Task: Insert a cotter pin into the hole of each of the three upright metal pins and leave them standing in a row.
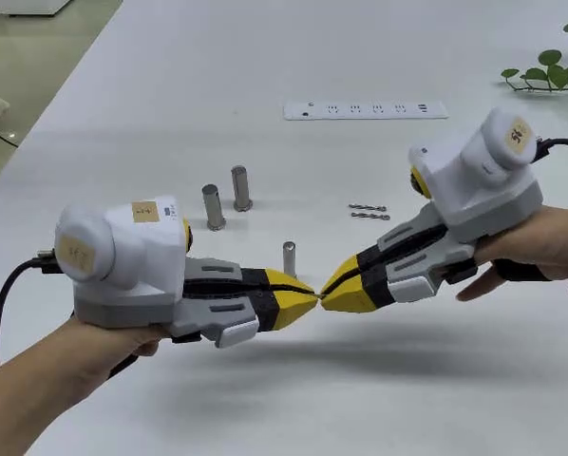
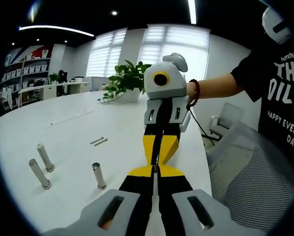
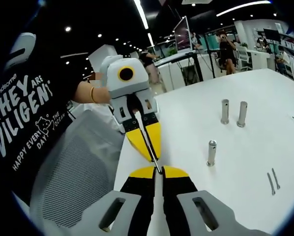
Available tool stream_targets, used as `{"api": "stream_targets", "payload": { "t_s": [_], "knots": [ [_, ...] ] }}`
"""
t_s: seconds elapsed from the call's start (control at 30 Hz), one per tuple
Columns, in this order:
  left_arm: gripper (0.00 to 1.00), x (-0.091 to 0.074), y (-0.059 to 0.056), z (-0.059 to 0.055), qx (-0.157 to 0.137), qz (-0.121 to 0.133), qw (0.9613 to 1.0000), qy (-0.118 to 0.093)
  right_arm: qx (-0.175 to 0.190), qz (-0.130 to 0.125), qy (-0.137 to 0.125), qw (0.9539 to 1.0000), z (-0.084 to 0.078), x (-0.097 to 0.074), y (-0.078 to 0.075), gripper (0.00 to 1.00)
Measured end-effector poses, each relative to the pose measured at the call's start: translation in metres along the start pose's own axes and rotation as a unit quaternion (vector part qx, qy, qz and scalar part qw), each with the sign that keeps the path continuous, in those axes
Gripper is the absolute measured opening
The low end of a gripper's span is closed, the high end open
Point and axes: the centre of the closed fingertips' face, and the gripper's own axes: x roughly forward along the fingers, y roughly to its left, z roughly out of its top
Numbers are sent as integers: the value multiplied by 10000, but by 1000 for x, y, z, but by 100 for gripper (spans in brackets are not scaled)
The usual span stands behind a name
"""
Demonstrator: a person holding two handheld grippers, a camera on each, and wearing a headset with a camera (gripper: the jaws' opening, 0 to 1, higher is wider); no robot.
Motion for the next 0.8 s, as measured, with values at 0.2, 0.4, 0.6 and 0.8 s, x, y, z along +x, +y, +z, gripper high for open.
{"api": "stream_targets", "payload": {
  "t_s": [0.2, 0.4, 0.6, 0.8],
  "knots": [
    [0, 0, 2, -1, 56, 36, 10000, 30, -393, -85, 184, 9990, 1, -2, -1, 0],
    [0, 3, 6, -4, 27, 119, 9999, 79, -805, -158, 472, 9955, -2, -2, -2, 0],
    [1, 5, 9, -6, 63, 244, 9996, 122, -1193, -239, 660, 9904, -5, -1, -4, 0],
    [2, 7, 15, -9, 75, 445, 9989, 152, -1405, -362, 827, 9860, -9, -5, -12, 0]
  ]
}}
